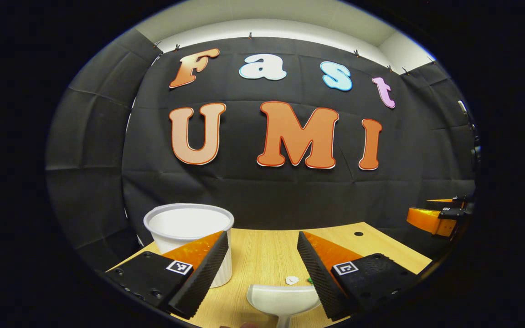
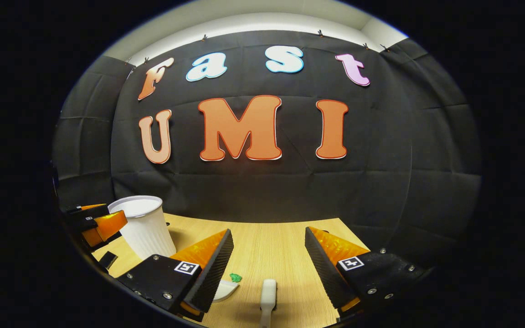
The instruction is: Pick up the small broom and dustpan from the desktop, sweep the trash into the dustpan with the broom, and then empty the trash into the garbage bin.
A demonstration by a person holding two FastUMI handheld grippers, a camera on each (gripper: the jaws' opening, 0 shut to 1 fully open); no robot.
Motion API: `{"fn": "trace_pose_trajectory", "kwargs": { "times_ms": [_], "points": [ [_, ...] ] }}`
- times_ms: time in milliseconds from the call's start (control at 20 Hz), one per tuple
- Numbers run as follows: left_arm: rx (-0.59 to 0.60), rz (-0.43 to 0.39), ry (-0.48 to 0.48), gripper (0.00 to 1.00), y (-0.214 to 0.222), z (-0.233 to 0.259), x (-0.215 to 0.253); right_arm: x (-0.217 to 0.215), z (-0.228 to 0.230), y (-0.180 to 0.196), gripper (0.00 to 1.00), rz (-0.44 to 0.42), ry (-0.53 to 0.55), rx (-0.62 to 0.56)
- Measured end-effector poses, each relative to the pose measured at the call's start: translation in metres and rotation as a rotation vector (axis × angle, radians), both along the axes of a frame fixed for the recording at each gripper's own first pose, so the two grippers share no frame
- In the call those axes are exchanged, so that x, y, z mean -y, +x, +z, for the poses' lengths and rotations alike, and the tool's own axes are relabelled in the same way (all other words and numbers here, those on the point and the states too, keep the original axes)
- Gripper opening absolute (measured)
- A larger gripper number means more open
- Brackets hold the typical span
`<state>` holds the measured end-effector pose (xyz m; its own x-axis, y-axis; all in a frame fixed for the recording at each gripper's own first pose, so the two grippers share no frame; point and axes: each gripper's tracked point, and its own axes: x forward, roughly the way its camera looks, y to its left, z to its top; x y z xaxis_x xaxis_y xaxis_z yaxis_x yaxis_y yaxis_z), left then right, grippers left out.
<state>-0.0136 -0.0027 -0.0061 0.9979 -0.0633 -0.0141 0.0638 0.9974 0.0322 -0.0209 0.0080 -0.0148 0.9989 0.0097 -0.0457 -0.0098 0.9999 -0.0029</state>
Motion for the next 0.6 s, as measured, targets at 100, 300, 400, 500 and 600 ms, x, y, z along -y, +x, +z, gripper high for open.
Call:
{"fn": "trace_pose_trajectory", "kwargs": {
  "times_ms": [100,300,400,500,600],
  "points": [
    [-0.004,-0.001,0.008,0.96,-0.001,-0.003,-0.001,0.0,-0.001,-0.001,0.95,-0.001,-0.002,-0.003],
    [-0.013,-0.019,0.008,0.96,-0.001,-0.006,0.003,0.002,-0.002,-0.003,0.95,-0.008,-0.013,-0.01],
    [-0.02,-0.028,0.011,0.96,-0.002,-0.007,0.006,0.003,0.0,-0.003,0.94,-0.009,-0.019,-0.007],
    [-0.032,-0.039,0.024,0.96,-0.001,-0.012,0.009,0.005,0.002,-0.004,0.94,-0.016,-0.028,-0.004],
    [-0.053,-0.052,0.034,0.96,0.0,-0.019,0.013,0.006,0.0,-0.003,0.95,-0.019,-0.036,-0.008]
  ]
}}
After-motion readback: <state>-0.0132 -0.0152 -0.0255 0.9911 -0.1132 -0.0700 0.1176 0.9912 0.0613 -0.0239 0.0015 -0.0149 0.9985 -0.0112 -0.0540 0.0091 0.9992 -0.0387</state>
